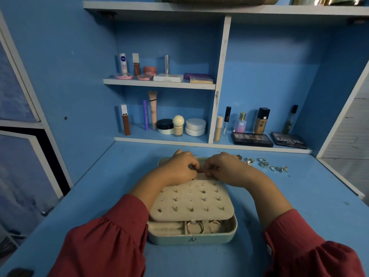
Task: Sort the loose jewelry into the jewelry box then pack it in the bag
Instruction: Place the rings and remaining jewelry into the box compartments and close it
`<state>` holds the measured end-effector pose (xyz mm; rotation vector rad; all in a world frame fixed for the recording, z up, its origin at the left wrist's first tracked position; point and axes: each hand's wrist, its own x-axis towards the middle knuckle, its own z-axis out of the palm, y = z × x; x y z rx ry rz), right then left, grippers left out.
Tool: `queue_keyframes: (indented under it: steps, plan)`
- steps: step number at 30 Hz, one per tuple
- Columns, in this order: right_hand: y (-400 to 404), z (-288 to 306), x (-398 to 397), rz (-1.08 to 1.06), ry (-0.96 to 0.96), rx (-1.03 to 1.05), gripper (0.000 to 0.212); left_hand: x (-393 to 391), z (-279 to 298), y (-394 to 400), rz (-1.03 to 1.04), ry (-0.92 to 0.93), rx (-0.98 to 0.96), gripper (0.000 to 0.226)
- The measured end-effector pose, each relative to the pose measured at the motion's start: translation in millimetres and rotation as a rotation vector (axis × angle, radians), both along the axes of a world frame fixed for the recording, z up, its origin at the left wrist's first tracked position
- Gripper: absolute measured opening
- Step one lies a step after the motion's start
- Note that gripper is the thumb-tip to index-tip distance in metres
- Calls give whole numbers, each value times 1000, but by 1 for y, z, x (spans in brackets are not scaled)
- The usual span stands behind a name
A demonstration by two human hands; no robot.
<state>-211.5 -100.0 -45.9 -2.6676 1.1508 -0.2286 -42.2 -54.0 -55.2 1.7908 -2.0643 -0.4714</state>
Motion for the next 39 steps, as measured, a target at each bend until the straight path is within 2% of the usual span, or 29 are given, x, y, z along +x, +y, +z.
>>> queue_keyframes:
  steps: [5,8,10,16,21,29,33,36,39]
  plan:
    - [-2,2,0,-32,-1,57,17,0,1,0,-24,13,30,13]
    - [-1,0,1,-69,-60,112,7,0,0,0,-37,20,39,11]
    - [-2,-1,2,-64,-54,120,16,0,-2,0,-39,16,30,11]
    - [-3,-6,3,9,-93,39,21,0,-1,0,-23,66,19,4]
    - [-3,-9,3,7,-185,66,13,1,2,3,9,112,9,21]
    - [-5,-10,4,-13,-117,43,12,-1,4,5,-14,255,33,36]
    - [-5,-11,8,-19,-63,-9,14,-1,2,5,-26,276,41,33]
    - [-5,-10,7,-22,-151,42,15,0,1,4,-33,269,45,29]
    - [-6,-7,1,-81,-393,154,8,0,0,4,-21,259,38,31]
